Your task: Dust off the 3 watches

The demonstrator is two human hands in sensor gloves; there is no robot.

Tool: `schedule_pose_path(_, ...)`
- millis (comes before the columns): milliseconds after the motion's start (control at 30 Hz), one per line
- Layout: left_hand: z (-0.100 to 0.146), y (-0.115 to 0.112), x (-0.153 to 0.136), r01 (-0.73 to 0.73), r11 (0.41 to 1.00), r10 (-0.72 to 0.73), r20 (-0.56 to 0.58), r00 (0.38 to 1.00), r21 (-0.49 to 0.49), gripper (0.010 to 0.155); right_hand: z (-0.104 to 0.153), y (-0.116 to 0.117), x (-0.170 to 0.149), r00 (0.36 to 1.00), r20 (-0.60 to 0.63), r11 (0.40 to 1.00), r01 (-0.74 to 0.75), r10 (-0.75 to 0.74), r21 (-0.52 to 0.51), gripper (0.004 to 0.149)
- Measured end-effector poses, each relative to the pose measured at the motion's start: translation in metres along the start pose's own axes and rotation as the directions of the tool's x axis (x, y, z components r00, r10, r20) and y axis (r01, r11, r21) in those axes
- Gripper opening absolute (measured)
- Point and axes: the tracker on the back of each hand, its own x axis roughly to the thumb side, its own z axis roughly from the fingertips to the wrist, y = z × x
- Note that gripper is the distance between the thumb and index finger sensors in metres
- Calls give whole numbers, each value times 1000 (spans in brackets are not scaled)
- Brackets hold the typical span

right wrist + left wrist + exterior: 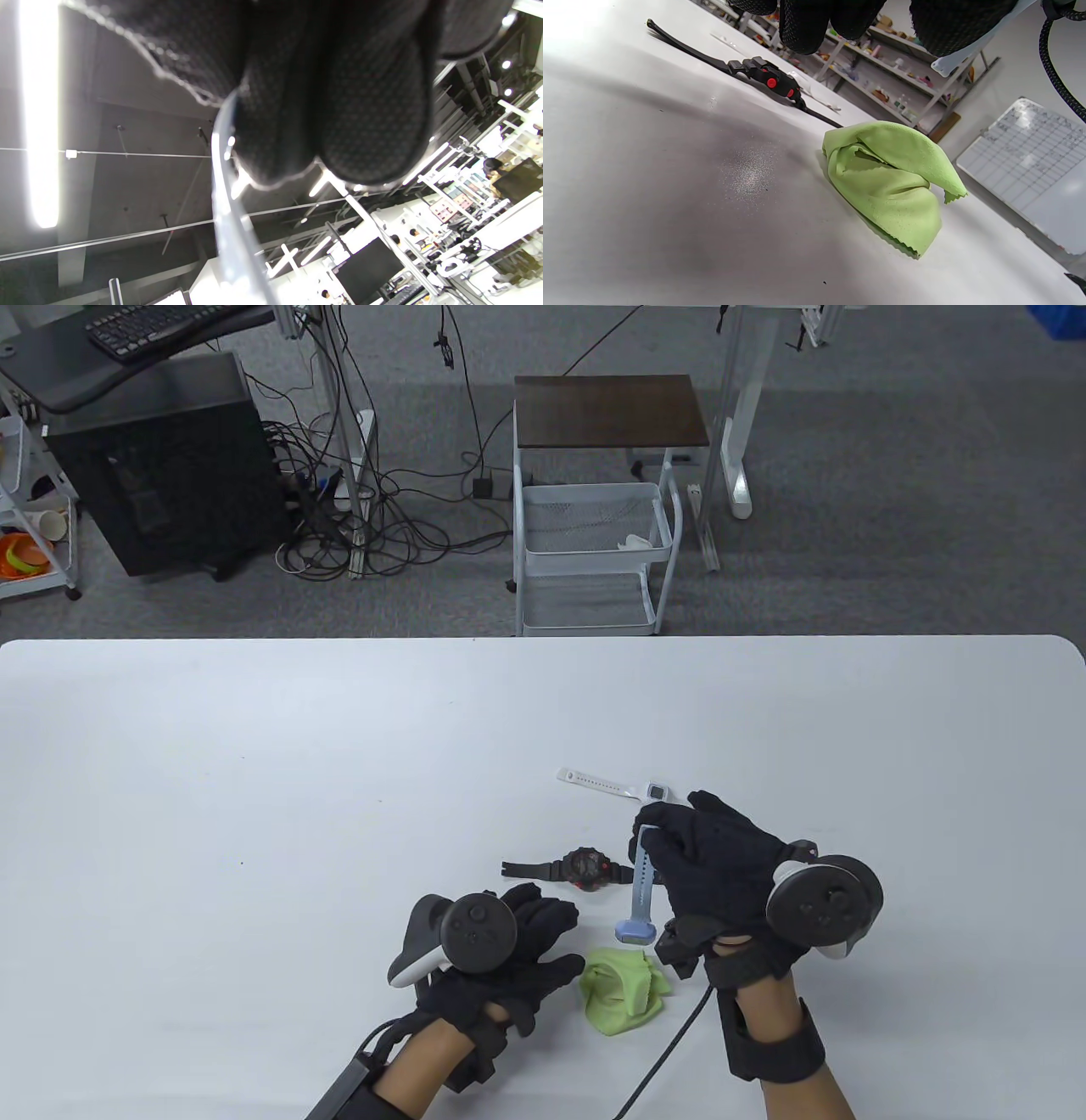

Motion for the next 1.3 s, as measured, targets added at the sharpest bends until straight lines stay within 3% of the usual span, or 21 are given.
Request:
schedule_pose_path(333,-7,-9,0,25,999,-26,-15,1000,-49,67,-1,-1,-1,1000,-15,1000,11,-10,20,39)
schedule_pose_path(667,-24,-33,10,204,962,-208,-4,978,-180,68,-1,4,1,1000,-15,999,17,-16,52,39)
schedule_pose_path(1000,-24,-35,7,214,966,-221,-31,975,-142,48,0,15,5,1000,-3,996,14,-14,94,39)
schedule_pose_path(1300,-21,-27,1,128,987,-133,-43,990,-96,46,0,13,6,999,-6,996,37,-37,85,40)
